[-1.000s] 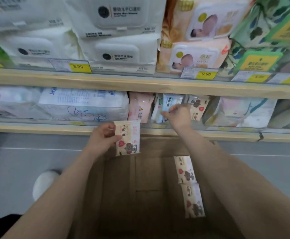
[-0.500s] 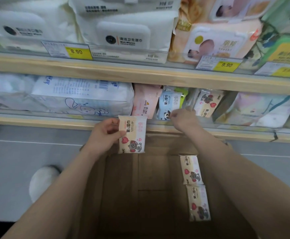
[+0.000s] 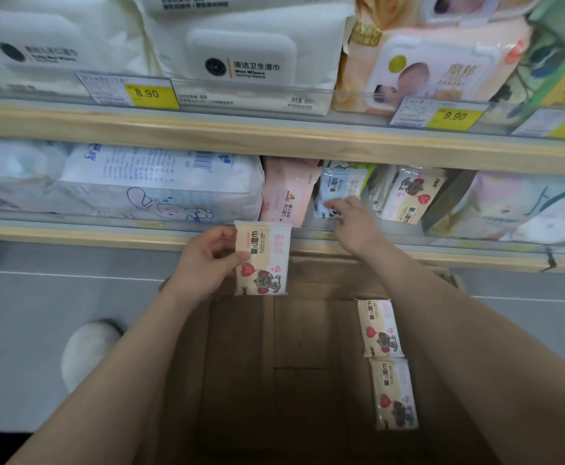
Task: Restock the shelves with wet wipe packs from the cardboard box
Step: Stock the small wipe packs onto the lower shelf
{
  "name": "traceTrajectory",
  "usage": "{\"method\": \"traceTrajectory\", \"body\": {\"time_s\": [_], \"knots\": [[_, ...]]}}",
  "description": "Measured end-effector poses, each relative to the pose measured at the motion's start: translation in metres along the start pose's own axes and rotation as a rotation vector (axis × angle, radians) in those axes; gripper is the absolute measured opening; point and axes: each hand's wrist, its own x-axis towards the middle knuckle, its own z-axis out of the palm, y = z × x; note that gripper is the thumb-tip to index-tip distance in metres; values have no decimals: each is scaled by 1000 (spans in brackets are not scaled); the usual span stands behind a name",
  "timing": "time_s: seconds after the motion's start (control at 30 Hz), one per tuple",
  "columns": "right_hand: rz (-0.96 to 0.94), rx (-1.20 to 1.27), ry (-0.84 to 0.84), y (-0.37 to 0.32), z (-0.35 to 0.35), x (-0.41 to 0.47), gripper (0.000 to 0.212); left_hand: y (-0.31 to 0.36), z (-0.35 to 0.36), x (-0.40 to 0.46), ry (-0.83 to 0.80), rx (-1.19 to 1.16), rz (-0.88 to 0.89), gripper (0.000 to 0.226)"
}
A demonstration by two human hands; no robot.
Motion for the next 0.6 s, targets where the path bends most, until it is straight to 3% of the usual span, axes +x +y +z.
{"method": "traceTrajectory", "body": {"time_s": [0.23, 0.37, 0.47, 0.53, 0.6], "knots": [[-18, 267, -13, -10, -42, -46, 33, 16, 19, -9, -2, -85, -19, 19], [-61, 562, -243, -23, -61, -93, 24, 39, 50, -14, -86, -108, 15, 19], [-71, 620, -155, -17, -61, -102, 26, 54, 70, -12, -86, -108, 92, 19], [-75, 612, -50, -12, -66, -98, 25, 56, 74, -10, -17, 5, 186, 19], [-76, 549, 64, -8, -71, -89, 23, 43, 68, -5, 35, 371, 305, 26]]}}
